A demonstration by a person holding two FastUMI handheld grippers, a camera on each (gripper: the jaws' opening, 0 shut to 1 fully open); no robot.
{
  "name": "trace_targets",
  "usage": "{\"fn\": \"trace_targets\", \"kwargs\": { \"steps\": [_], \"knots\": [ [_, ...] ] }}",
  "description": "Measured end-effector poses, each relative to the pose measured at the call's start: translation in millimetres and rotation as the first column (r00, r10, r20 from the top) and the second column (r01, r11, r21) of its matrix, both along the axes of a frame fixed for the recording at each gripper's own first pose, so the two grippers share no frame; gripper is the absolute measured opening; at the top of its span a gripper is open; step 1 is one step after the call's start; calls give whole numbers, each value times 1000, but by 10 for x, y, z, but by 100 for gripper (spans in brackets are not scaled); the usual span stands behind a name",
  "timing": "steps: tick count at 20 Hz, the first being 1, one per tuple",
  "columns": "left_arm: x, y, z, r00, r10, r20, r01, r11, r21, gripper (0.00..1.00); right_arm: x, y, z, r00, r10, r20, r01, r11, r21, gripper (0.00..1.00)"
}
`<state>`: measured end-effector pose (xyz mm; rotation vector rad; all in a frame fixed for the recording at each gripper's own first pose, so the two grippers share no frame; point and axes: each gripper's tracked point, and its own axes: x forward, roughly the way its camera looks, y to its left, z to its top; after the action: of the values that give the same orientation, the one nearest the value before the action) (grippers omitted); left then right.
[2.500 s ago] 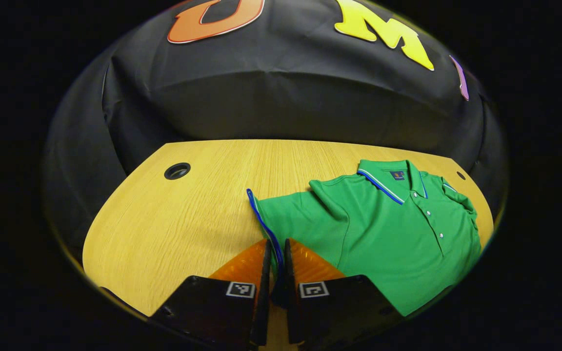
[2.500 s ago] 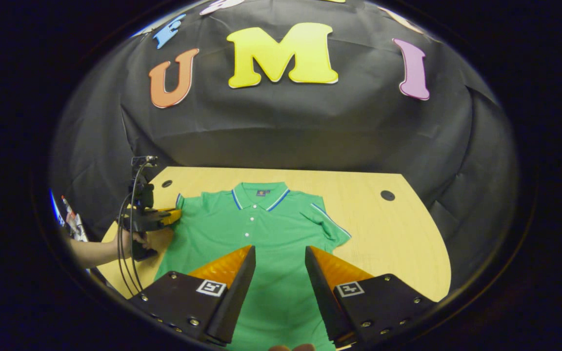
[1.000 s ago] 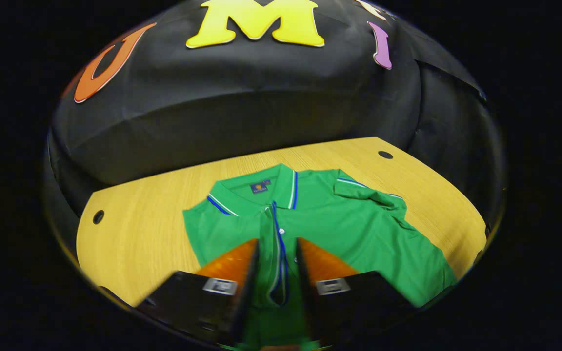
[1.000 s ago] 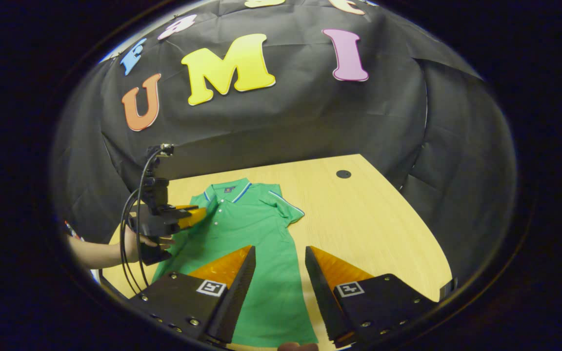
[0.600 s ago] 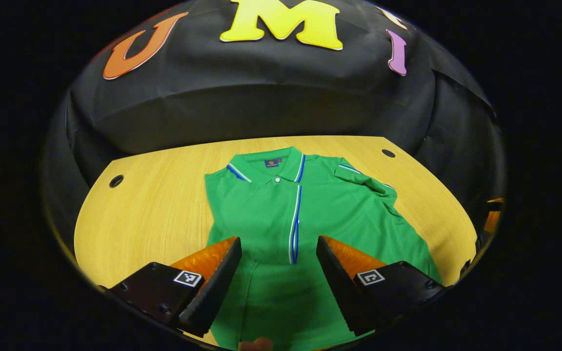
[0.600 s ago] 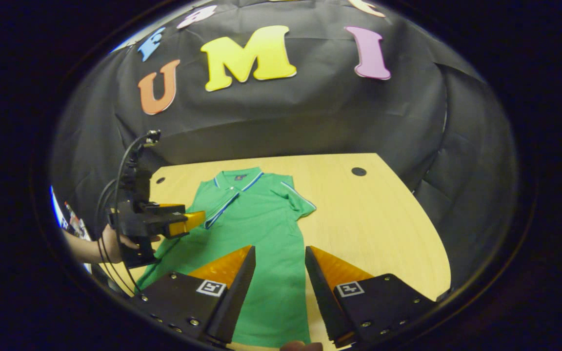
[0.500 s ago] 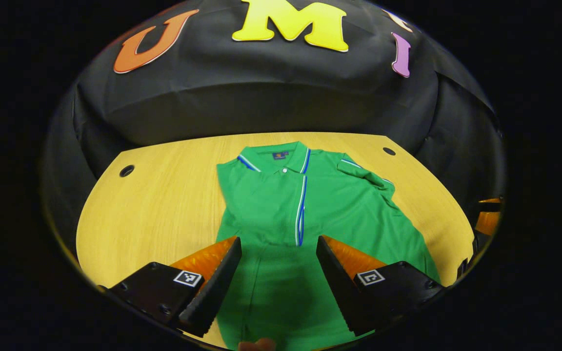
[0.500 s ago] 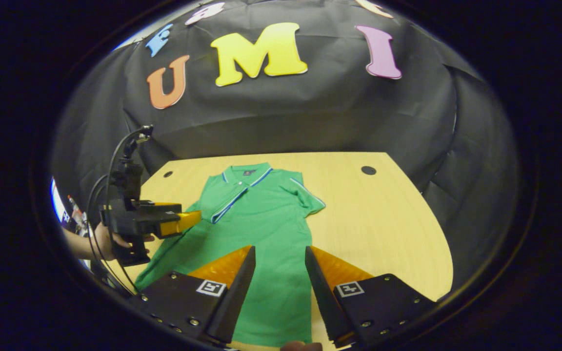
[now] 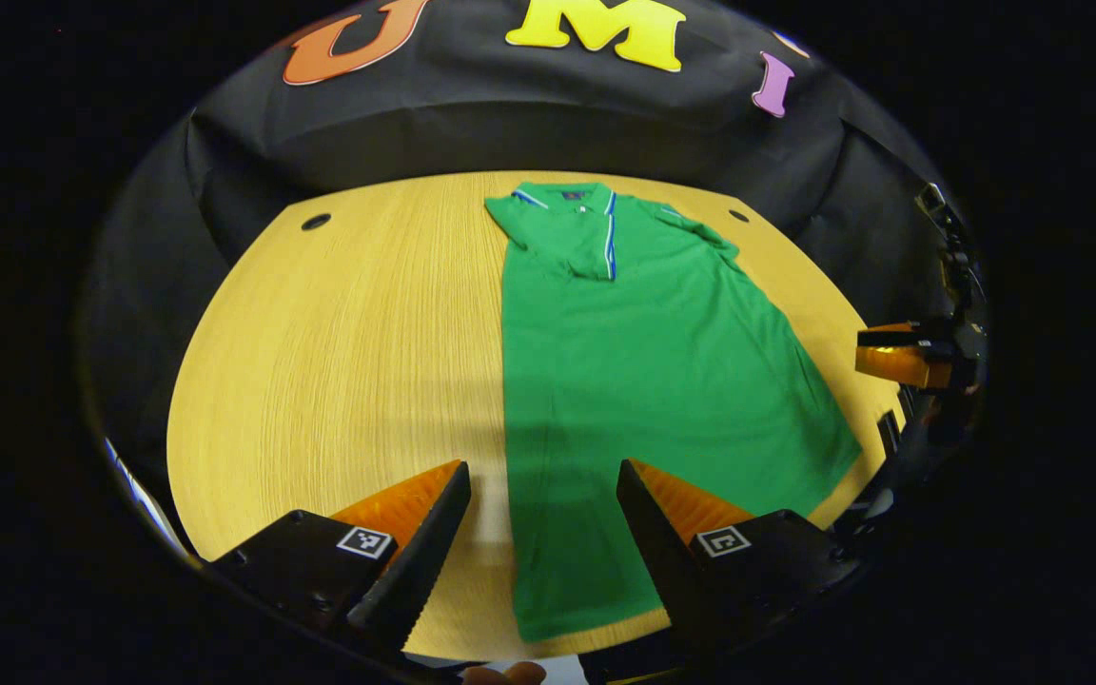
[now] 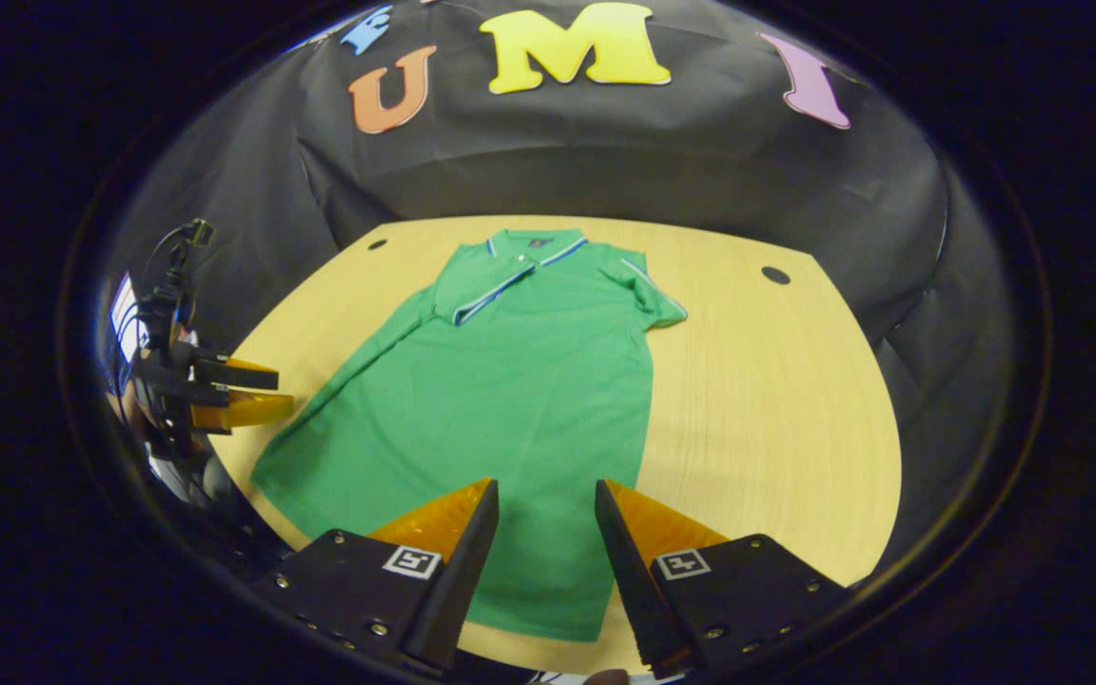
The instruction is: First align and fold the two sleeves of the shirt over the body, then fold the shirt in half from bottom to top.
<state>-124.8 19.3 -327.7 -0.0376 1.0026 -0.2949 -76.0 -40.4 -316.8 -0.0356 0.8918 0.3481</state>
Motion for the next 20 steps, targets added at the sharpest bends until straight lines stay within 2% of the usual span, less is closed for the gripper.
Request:
{"fn": "trace_targets", "kwargs": {
  "steps": [3,7,11,15,17,19,20],
  "knots": [
    [-451,-2,-90,997,-49,-65,48,999,-24,100,-293,-104,-258,997,41,-61,-45,997,-69,67],
    [-671,-11,-262,990,-124,-70,124,992,5,100,-573,-231,-510,992,72,-106,-86,986,-142,67],
    [-842,-39,-394,981,-172,-93,175,984,19,100,-734,-384,-691,991,38,-131,-64,978,-197,67],
    [-802,-53,-409,981,-175,-87,178,984,28,100,-887,-396,-756,985,-45,-169,20,990,-142,67],
    [-801,-74,-436,977,-197,-78,202,978,62,100,-903,-342,-758,983,-32,-179,6,990,-142,66],
    [-787,-79,-463,976,-204,-77,211,972,101,100,-928,-317,-757,983,-18,-181,-12,987,-158,74],
    [-774,-108,-453,976,-207,-71,213,972,100,98,-928,-301,-760,983,-9,-183,-21,986,-163,74]
  ]
}}
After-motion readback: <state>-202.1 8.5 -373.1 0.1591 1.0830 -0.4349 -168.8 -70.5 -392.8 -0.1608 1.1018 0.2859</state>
